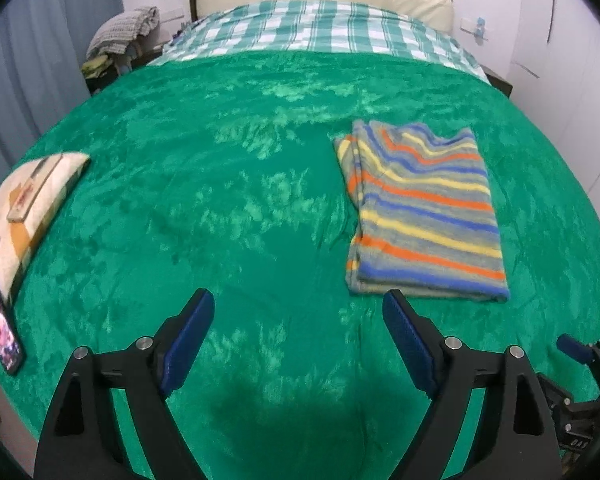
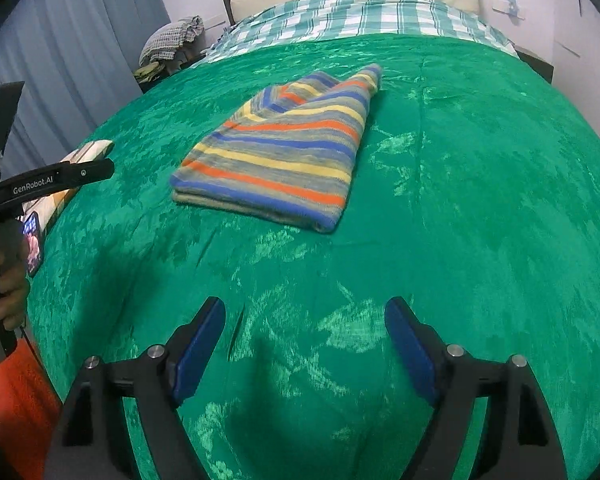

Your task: Fold small clothes

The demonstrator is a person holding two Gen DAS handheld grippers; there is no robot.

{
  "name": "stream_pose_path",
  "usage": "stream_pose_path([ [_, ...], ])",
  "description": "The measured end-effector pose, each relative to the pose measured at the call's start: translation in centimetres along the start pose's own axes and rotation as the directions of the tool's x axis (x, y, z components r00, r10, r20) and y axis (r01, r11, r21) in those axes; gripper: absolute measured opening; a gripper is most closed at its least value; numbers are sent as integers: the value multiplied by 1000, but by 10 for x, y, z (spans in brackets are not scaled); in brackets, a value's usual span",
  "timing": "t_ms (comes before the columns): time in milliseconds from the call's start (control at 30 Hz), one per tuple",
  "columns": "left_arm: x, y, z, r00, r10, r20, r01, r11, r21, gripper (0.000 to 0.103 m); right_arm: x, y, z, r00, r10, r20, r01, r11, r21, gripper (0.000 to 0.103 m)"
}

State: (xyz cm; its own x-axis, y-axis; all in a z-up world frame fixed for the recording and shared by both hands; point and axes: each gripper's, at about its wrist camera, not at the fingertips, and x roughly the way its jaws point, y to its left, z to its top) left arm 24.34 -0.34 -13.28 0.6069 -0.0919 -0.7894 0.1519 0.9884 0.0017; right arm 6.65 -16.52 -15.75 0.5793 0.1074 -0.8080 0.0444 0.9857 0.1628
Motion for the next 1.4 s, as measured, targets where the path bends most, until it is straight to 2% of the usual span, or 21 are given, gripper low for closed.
stream_pose_path([
  [200,5,6,-56,997,-56,-45,54,998,-36,91,-15,-1,-32,999,-36,15,36,999,14,82],
  [367,18,3,-99,992,-67,-104,64,998,-25,91,-28,-4,-55,997,-75,19,75,996,40,87],
  [433,19,0,-109,995,-58,-84,57,998,-11,97,-32,-4,-62,996,-90,28,89,995,38,88],
  [533,24,-7,-116,997,-48,-54,50,998,29,102,-32,-5,-69,991,-126,47,125,992,19,89],
  [667,28,-13,-124,1000,-14,-15,15,998,60,103,-18,-7,-80,987,-158,29,158,987,3,89],
  [900,29,-15,-129,1000,-3,6,2,998,69,103,-9,-1,-92,981,-186,58,189,981,-42,102],
  [1400,31,-16,-130,1000,5,24,-7,997,80,103,-1,0,-98,978,-195,72,199,979,-44,103],
])
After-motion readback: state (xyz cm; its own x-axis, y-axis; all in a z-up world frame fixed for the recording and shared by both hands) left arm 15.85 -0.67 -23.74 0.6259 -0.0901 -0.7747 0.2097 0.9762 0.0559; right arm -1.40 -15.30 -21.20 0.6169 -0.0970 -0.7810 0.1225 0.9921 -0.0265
